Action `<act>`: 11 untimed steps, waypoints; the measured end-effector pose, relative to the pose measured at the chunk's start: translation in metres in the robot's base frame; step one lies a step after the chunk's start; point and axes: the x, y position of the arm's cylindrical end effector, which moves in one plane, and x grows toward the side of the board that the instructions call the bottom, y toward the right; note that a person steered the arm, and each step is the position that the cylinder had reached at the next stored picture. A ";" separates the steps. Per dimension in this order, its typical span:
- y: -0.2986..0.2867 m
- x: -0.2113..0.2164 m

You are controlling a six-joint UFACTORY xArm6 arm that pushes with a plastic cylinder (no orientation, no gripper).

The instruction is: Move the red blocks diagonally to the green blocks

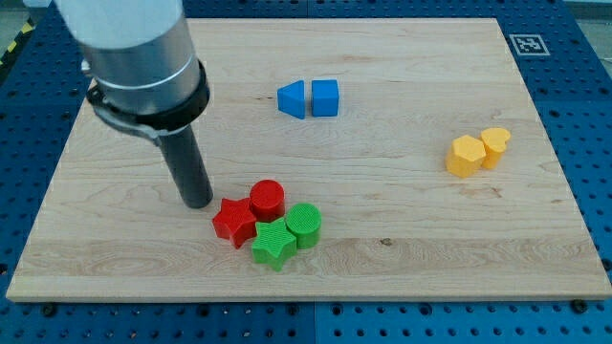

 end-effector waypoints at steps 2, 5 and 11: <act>-0.050 0.074; 0.065 0.018; 0.067 -0.046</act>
